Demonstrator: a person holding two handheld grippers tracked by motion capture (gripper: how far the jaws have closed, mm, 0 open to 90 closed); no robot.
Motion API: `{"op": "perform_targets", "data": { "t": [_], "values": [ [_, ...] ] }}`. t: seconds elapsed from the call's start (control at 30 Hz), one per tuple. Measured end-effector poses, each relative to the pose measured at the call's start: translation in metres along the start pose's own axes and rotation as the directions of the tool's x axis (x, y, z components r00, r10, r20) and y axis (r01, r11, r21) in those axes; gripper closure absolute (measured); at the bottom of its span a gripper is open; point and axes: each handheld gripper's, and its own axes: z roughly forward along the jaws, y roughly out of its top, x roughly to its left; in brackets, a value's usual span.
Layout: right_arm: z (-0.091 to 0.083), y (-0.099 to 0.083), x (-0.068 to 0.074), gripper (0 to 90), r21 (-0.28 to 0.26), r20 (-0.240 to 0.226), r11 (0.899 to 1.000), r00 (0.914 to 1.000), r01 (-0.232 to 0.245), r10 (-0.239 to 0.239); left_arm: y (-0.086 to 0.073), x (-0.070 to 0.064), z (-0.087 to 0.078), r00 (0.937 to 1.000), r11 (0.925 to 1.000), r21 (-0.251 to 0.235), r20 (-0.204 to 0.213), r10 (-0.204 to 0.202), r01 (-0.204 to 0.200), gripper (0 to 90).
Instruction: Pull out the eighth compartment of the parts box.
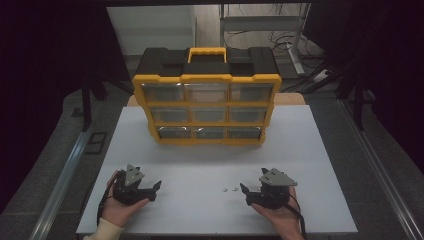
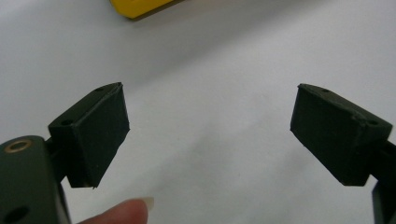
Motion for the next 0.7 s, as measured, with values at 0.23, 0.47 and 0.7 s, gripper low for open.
{"op": "perform_targets", "data": {
  "t": [0.23,0.47,0.7],
  "values": [
    [0.004,0.002,0.007,12.0,-0.004,0.002,1.0,0.9999,0.012,-0.012,-0.001,0.0,0.0,1.0,1.0,0.006,0.004,0.006,-0.006,11.9],
    [0.005,0.006,0.013,11.7,-0.019,0.004,1.0,0.9997,0.024,-0.024,0.0,0.001,-0.001,0.9999,0.9999,-0.012,0.005,-0.009,0.009,11.4],
    [0.009,0.01,0.02,12.0,-0.029,0.006,0.999,0.9998,0.021,-0.021,0.001,0.001,-0.004,0.9997,0.9997,-0.023,0.02,-0.012,0.012,12.7]
  ]
}}
